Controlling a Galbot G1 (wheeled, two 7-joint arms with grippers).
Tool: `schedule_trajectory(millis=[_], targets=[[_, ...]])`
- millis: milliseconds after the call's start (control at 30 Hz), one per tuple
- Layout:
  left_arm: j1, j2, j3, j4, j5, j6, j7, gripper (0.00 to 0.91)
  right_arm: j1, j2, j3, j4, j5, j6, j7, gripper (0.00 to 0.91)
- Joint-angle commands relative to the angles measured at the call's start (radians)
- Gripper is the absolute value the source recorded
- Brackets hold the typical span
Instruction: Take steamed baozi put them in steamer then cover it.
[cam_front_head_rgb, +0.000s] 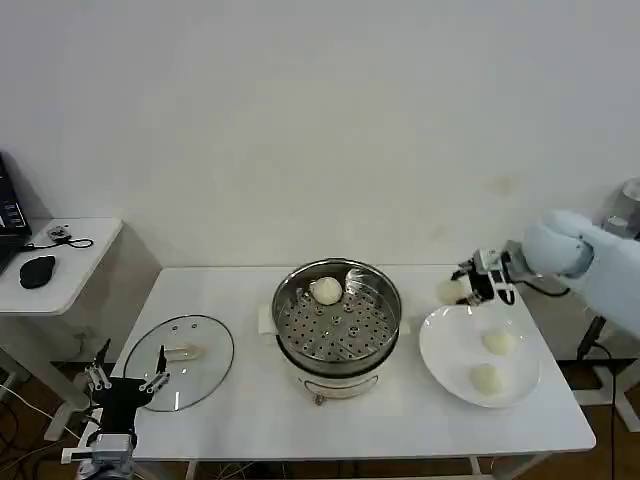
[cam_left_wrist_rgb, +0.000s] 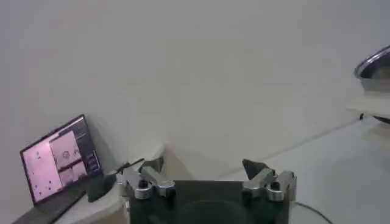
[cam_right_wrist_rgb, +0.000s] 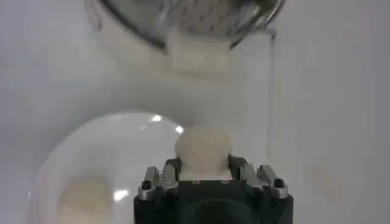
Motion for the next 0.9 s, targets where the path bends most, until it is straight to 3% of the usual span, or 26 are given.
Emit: schedule_trajectory(millis=[33,167,400,600,900], targets=[[-0.003,-0.001,0.003,0.003,0.003,-0.001,-0.001,0.907,0.261,0.097,-0.158,0.125,0.189,-0.099,0.036,0.554],[-0.006,-0.007,0.002,0.006,0.008,-0.002,-0.002,0.907,0.282,0.282,-0.181,0.079,0.322,-0.176,0.092,0.554],[-0.007,-0.002,-0.019,0.01,0.004,-0.003,-0.003,0.907,0.186,0.496,-0.209,-0.033,0.467,-0.244,0.164,0.554],[-0.007,0.003,-0.038,0.006,-0.001,-0.004,-0.002,0.907,0.087,0.562,-0.212,-0.074,0.465,-0.272,0.185,0.554],[-0.009,0.002,-0.045,0.008,-0.001,-0.006,-0.002,0.907,-0.06,0.618,-0.167,-0.221,0.38,-0.27,0.188,0.554]])
